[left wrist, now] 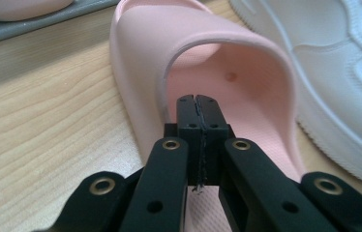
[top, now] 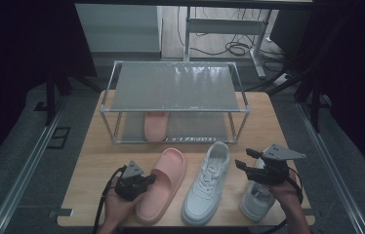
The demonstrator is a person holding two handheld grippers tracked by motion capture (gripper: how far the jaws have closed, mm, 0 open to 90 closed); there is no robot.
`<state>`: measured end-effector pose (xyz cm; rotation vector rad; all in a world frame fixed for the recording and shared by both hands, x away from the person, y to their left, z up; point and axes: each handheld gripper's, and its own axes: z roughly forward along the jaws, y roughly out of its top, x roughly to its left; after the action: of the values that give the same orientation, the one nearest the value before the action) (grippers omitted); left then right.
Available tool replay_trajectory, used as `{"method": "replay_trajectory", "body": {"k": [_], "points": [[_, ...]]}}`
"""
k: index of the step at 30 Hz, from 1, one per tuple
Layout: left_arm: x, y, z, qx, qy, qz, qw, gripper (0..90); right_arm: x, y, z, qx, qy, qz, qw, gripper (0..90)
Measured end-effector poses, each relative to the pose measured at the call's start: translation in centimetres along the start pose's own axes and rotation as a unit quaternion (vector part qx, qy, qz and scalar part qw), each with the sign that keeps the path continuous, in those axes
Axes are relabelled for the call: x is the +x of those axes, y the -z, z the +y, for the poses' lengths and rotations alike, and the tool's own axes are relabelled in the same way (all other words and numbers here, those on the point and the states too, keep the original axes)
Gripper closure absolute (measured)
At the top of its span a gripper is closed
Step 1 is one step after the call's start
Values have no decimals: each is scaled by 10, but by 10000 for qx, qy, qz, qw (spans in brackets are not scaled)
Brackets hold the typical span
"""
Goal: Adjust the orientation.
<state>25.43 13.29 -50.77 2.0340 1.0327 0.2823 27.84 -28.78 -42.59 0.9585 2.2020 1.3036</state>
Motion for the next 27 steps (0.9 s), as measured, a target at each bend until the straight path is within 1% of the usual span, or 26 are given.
{"method": "replay_trajectory", "body": {"k": [3,9,14,16,19,22,27], "points": [[1,-3,2,7,-18,37,10000,900,0,-1,0,-1,4,-5,10000,400],[4,-5,5,11,15,104,9999,900,-1,-1,-1,-6,-10,-5,10000,400],[10,-5,8,-38,92,127,9999,900,-1,1,0,-8,-7,-6,10000,400],[12,-4,9,-82,155,150,9997,900,-1,1,0,-8,-11,-9,10000,400],[12,-3,9,-99,150,130,9998,900,-1,0,-1,-3,-9,-2,10000,400],[10,2,9,-140,159,52,9998,900,-1,-1,-1,29,-4,-8,10000,400],[8,13,7,-243,230,-165,9993,894,-1,0,-1,-15,-14,-11,10000,400]]}}
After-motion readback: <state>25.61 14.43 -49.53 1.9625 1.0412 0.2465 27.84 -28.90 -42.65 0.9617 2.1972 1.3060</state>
